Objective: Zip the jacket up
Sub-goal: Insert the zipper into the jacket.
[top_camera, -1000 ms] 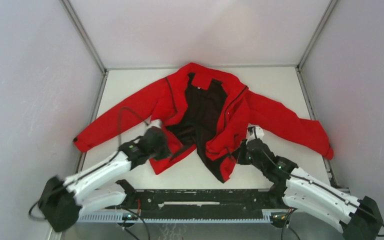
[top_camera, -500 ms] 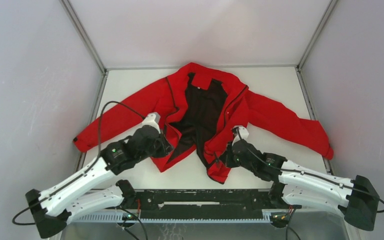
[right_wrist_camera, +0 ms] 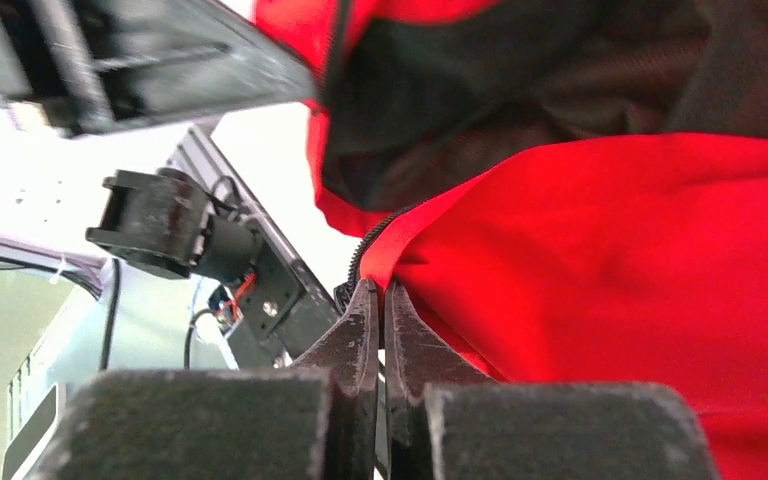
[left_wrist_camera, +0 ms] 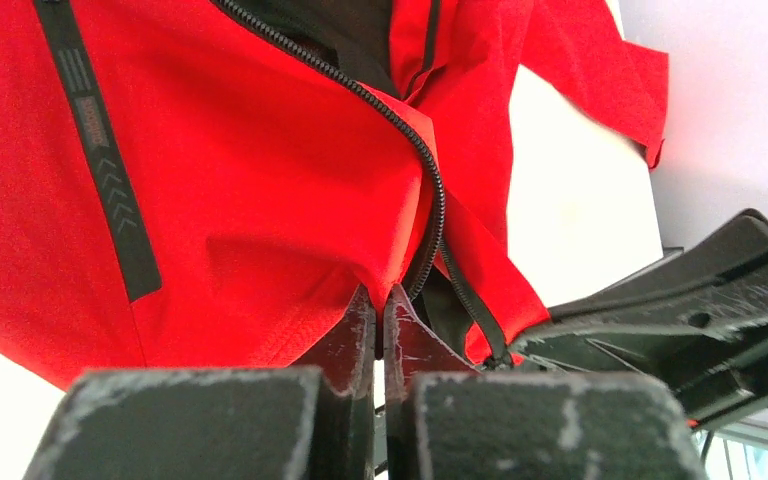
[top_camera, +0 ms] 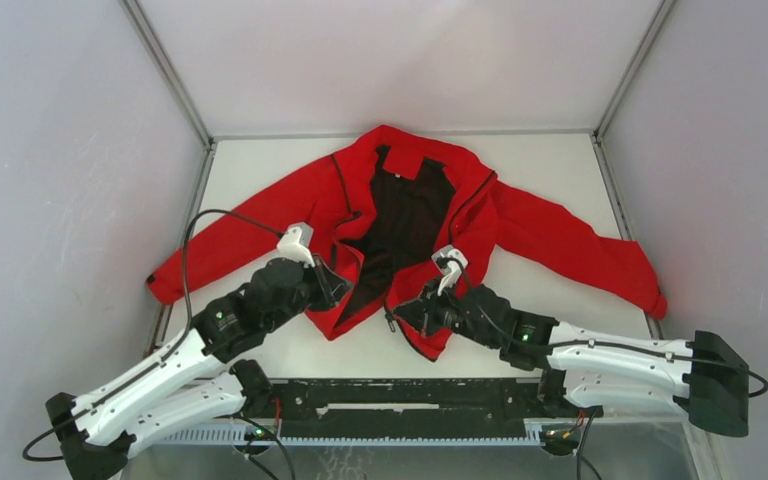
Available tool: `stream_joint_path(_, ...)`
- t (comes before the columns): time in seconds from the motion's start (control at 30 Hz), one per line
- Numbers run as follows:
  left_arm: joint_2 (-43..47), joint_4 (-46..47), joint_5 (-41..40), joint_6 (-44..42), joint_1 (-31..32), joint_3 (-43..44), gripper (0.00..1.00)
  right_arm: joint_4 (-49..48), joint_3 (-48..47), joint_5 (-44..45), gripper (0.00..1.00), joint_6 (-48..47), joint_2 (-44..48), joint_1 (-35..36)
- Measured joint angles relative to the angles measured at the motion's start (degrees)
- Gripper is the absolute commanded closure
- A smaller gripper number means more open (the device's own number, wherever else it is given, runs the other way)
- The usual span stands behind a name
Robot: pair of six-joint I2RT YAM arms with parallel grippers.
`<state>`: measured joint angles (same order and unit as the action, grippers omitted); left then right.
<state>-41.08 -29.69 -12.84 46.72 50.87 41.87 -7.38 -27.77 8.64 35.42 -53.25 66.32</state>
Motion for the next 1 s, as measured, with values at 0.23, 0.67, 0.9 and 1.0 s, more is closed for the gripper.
stream_joint_path(0.23,4.7,7.1,-1.2,5.2,0.0,-5.3,1.0,-17.1,3.1,4.4,1.0,-7.0,-2.3,2.1)
stream_joint_path(0.67,12.4,17.7,-8.3,23.5,0.0,-16.3,1.0,-51.2,7.1,12.0,1.0,-20.3,-17.5,4.6)
stream_joint_path(0.9,13.0,17.2,-12.9,31.0,0.0,-16.6,1.0,-61.4,5.9,16.8,1.0,-29.2,-24.1,7.3)
stream_joint_path(1.0,13.0,17.0,-13.8,32.4,0.0,-16.6,1.0,-64.1,4.3,18.6,1.0,-31.5,-26.6,7.8)
